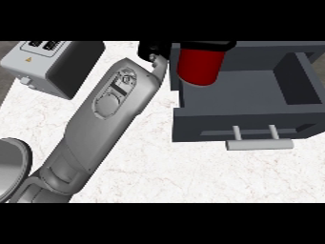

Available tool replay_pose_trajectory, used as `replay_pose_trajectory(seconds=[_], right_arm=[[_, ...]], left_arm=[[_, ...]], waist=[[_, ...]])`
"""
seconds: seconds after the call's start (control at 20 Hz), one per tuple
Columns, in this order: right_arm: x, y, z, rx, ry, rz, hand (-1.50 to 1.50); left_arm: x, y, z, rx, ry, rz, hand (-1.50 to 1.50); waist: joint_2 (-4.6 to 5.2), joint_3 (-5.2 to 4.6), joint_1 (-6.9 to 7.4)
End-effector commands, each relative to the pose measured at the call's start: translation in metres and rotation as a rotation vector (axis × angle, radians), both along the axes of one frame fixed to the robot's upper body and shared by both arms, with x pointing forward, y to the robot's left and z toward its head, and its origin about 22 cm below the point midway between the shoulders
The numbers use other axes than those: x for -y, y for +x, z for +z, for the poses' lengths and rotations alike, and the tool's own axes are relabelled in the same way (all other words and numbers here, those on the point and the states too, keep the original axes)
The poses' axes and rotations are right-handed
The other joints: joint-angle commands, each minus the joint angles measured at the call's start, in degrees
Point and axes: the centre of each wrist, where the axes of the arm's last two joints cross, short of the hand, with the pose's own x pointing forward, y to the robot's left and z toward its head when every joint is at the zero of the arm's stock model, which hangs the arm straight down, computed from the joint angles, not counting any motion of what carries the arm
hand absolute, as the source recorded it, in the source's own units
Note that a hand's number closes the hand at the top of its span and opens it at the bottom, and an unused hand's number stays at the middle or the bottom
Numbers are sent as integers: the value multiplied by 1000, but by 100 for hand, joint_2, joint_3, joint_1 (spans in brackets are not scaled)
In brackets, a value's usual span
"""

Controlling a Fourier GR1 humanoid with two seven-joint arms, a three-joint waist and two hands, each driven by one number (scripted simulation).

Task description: Pick up the can, place it into the drawer and close the drawer

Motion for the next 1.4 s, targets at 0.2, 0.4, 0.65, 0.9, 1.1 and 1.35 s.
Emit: replay_pose_trajectory(seconds=[0.2,0.4,0.65,0.9,1.1,1.35], right_arm=[[0,4,-1,4,-5,-13,-150],[-9,-2,18,5,6,36,-150],[-13,12,1,8,-6,48,-150],[-3,11,1,5,7,34,-150],[5,24,11,21,-2,34,-150],[-10,36,14,11,-6,44,-150]], left_arm=[[32,11,18,-25,37,11,150],[37,24,25,-14,57,24,150],[49,24,21,-12,96,58,150],[39,37,6,-58,125,53,150],[43,34,-4,-33,147,78,150],[41,38,-9,-3,161,102,150]], waist=[[7,2,-47],[35,1,-145],[66,10,-287],[76,9,-277],[103,13,-409],[105,10,-355]])
